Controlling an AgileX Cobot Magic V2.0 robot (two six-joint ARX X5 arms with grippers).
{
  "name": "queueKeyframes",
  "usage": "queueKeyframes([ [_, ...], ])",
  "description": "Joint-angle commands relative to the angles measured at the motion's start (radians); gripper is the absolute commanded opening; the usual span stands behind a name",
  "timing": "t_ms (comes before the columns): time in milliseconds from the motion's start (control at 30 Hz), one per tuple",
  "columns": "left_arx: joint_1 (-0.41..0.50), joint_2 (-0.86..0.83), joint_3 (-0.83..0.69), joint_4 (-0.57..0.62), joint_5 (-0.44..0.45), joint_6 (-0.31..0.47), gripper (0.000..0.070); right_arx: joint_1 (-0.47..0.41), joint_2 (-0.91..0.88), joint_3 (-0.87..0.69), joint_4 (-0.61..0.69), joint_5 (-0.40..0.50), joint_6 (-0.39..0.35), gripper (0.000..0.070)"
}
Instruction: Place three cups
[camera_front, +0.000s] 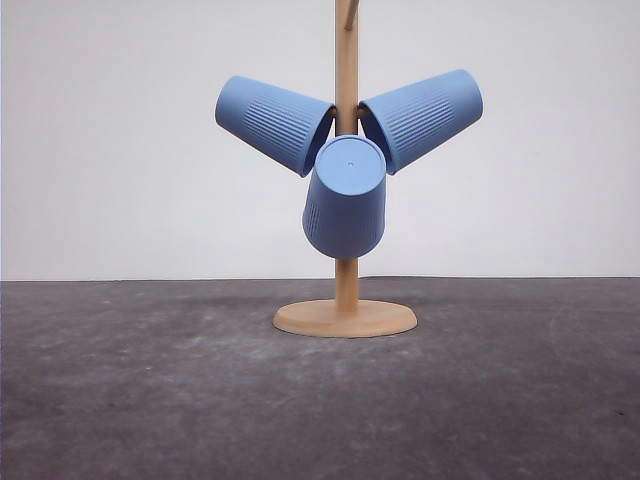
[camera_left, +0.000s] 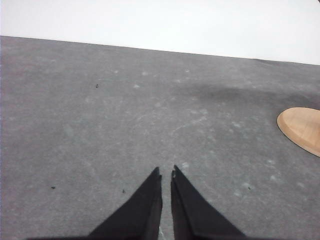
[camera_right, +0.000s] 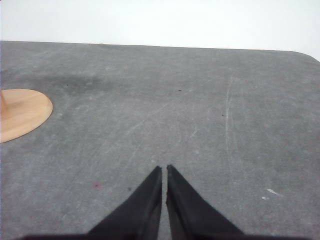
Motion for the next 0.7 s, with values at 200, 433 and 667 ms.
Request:
queueKeyframes([
  [200,-0.001,0.000,-0.013,0.016,-0.002,0.003,0.0012,-0.001,-0.002,-0.004,0.011,0.001,0.010,0.0017],
  [433,-0.001,0.000,-0.013,0.016,-0.002,0.003,0.0012,-0.001,-0.002,-0.004,0.011,0.001,0.010,0.0017],
  [667,-0.001,0.000,-0.013,0.016,-0.002,0.003,0.0012,-0.001,-0.002,-0.004,0.011,0.001,0.010,0.0017],
])
